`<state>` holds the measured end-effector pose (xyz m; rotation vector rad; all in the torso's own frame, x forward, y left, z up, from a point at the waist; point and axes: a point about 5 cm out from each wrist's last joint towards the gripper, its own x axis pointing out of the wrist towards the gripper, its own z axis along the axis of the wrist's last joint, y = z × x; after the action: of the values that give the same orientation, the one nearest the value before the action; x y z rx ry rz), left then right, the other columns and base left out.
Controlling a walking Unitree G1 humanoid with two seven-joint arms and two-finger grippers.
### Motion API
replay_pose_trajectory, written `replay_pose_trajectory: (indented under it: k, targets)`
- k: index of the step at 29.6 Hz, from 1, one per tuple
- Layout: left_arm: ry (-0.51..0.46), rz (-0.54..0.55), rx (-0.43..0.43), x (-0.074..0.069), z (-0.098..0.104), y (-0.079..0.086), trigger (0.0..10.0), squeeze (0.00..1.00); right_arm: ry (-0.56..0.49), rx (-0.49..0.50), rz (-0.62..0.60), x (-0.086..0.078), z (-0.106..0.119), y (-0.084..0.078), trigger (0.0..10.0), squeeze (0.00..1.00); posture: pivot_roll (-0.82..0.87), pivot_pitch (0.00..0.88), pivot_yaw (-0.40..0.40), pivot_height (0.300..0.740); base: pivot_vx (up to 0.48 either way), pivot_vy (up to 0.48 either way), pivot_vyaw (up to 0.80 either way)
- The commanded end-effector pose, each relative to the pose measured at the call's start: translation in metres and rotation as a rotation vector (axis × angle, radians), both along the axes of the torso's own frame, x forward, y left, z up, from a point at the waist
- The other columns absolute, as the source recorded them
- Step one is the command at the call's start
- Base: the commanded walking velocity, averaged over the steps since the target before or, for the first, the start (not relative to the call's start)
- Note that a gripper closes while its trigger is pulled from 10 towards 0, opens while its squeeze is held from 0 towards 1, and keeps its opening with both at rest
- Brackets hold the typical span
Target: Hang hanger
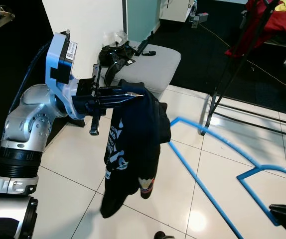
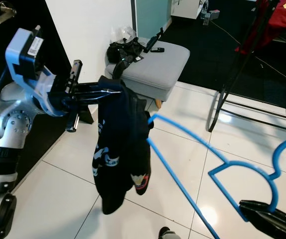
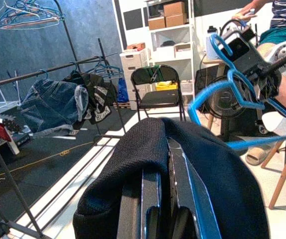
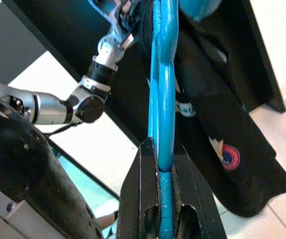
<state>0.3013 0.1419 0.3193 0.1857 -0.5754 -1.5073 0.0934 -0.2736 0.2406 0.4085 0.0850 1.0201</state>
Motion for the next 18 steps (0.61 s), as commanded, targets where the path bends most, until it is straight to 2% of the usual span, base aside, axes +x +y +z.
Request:
replay_pose_trajectory:
  k: [1, 11, 18]
  targets:
    - [-0.022, 0.01, -0.01, -0.001, 0.002, 0.005, 10.0, 0.0, -0.03, 0.022, -0.018, -0.002, 0.005, -0.003, 10.0, 0.0, -0.1, 0.195, 0.027, 0.74, 0.0, 0.0, 0.0]
    - [-0.023, -0.01, -0.024, -0.003, 0.003, 0.002, 10.0, 0.0, -0.021, 0.011, -0.049, 0.002, 0.001, -0.006, 10.0, 0.0, -0.1, 0.194, 0.022, 0.74, 0.0, 0.0, 0.0]
    - [-0.03, -0.048, -0.038, -0.008, 0.007, 0.0, 10.0, 0.0, -0.006, 0.014, -0.078, 0.012, -0.008, -0.003, 10.0, 0.0, -0.1, 0.191, 0.019, 0.74, 0.0, 0.0, 0.0]
